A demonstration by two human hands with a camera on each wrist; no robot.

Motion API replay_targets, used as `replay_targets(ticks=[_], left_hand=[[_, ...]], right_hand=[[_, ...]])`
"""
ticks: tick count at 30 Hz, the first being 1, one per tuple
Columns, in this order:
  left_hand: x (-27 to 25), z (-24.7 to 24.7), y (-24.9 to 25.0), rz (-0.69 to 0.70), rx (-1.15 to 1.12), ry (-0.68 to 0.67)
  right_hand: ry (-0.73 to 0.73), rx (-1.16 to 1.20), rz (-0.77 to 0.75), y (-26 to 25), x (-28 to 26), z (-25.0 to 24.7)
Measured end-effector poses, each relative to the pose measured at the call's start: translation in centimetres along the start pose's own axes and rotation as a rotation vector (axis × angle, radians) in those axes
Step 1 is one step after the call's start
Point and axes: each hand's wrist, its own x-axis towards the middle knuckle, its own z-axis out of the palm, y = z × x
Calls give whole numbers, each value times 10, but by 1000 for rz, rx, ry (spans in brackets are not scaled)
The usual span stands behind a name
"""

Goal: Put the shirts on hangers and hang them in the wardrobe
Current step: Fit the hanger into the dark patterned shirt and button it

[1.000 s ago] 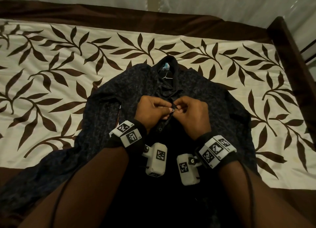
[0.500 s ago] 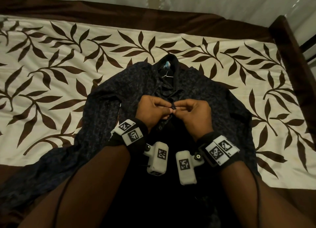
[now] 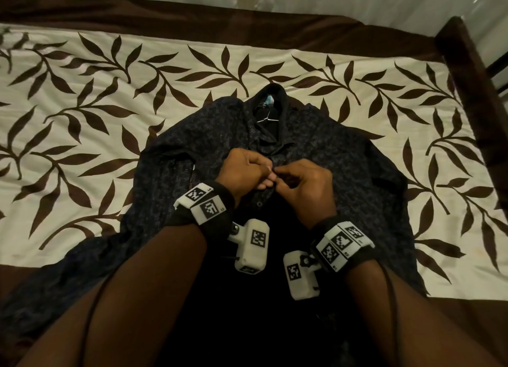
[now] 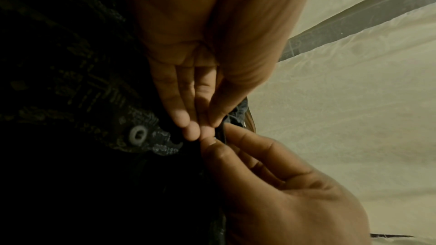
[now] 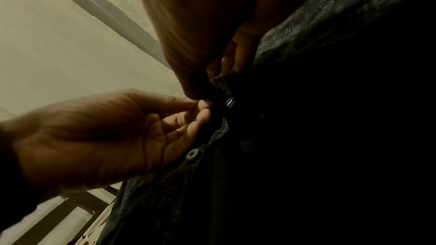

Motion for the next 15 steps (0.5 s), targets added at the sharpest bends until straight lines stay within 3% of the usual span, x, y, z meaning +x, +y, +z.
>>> replay_targets(ticks=[6,15], left_hand=[[-3,4,3,-59,-96,33],[-8,19,-2,-74,-213,100]], right_hand=[[-4,-73,-61,3,-3,3],[99,-17,91,-11,-10,6]])
